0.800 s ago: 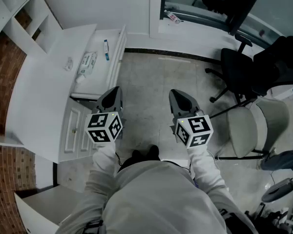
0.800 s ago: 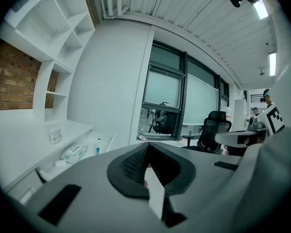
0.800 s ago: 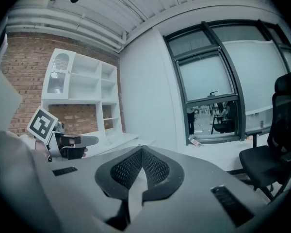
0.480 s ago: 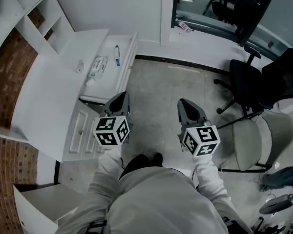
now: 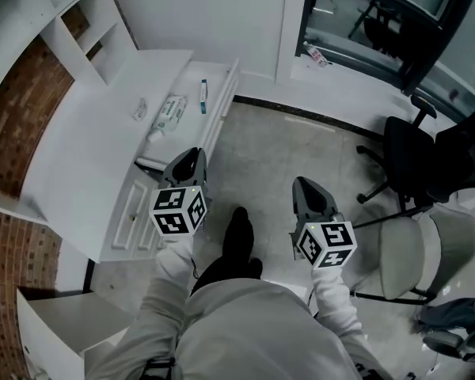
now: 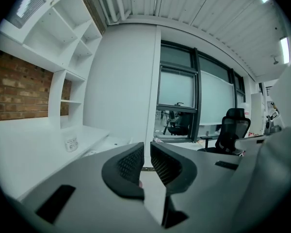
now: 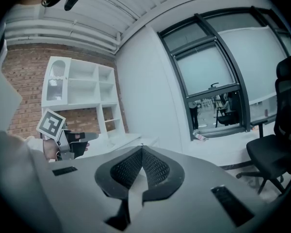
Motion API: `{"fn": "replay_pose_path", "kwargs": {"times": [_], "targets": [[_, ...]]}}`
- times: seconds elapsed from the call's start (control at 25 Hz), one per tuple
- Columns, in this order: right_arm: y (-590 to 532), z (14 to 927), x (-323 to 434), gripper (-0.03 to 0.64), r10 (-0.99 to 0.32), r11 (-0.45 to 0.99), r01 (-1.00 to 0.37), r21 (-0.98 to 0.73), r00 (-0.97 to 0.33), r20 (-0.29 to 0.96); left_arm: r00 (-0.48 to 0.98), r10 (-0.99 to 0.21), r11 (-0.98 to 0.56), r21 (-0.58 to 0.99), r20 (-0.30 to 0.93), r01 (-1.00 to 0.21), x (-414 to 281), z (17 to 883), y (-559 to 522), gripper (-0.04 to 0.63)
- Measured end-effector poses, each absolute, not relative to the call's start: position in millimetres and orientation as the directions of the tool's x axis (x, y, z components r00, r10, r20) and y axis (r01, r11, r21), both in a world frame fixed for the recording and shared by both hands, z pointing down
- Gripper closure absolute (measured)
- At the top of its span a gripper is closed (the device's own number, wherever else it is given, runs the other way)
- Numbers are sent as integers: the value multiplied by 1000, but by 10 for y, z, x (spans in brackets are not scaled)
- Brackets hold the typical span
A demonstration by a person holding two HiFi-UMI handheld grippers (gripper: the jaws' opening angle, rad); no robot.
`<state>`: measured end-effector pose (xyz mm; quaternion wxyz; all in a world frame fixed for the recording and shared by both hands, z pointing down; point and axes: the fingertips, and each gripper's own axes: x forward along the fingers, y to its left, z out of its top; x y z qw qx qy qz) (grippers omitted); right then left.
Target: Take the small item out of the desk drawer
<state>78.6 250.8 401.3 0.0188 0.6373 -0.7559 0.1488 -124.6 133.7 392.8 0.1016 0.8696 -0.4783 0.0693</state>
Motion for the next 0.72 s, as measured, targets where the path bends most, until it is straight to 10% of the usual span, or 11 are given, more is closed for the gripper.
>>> {"fn": "replay_pose_path", "kwargs": {"times": [0.72], "targets": [[975,4101,1088,588,-949,126,-972,-200,-177,260,465,-851,-459,87,245,-884,-1218,4036,-361,430]]}}
